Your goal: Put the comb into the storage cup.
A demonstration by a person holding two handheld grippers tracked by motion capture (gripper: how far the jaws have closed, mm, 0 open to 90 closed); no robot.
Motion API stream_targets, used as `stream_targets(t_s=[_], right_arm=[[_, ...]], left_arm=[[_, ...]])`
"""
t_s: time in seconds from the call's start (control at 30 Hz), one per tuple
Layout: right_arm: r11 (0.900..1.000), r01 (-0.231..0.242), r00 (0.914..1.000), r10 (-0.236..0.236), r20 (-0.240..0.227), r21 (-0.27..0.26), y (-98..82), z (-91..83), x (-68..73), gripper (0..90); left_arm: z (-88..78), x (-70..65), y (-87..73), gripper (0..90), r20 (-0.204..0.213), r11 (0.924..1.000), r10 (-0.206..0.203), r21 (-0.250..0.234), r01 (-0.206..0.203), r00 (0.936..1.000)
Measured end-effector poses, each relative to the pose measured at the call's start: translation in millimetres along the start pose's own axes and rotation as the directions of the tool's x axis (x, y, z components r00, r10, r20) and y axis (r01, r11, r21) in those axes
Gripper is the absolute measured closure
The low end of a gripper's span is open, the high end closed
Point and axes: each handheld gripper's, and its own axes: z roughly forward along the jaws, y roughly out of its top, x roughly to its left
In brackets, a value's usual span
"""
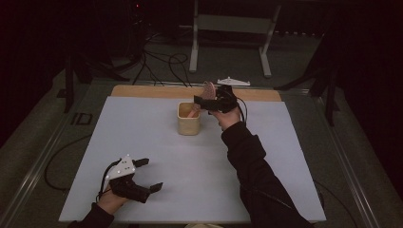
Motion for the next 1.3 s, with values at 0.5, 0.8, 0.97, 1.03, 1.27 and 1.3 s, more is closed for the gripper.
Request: stream_targets(t_s=[0.5, 0.8, 0.97, 1.03, 1.27, 1.3], right_arm=[[1.000, 0.025, 0.9976, -0.025, 0.064, 0.002, 0.7, -8.5, 0.8, 6.8], [0.999, 0.031, 0.9982, -0.031, 0.051, 0.010, -1.4, -15.1, -1.3, 6.9], [0.999, 0.039, 0.9984, -0.039, 0.041, 0.006, -0.3, -18.1, 0.7, 6.9], [0.999, 0.043, 0.9981, -0.043, 0.044, 0.003, 0.0, -18.7, 0.8, 6.9], [0.998, 0.070, 0.9973, -0.070, 0.022, -0.003, -0.7, -22.6, -2.0, 7.1], [0.997, 0.071, 0.9973, -0.071, 0.018, 0.000, -0.9, -23.1, -2.3, 7.1]], left_arm=[[-0.5, -0.7, 0.6, 0.0, 0.004, 1.0000, 0.005, -0.007, -0.005, 1.0000], [-1.4, -1.3, 0.9, 0.0, 0.003, 0.9999, 0.005, -0.012, -0.005, 1.0000], [-2.2, -1.5, 0.6, 0.0, 0.005, 0.9999, 0.002, -0.014, -0.002, 1.0000], [-2.6, -1.3, 0.6, 0.0, 0.004, 0.9999, 0.004, -0.015, -0.004, 1.0000], [-1.9, -1.3, 0.1, 0.0, 0.008, 0.9999, 0.003, -0.012, -0.003, 1.0000], [-2.0, -1.4, 0.2, 0.0, 0.010, 0.9999, 0.003, -0.015, -0.003, 0.9999]])
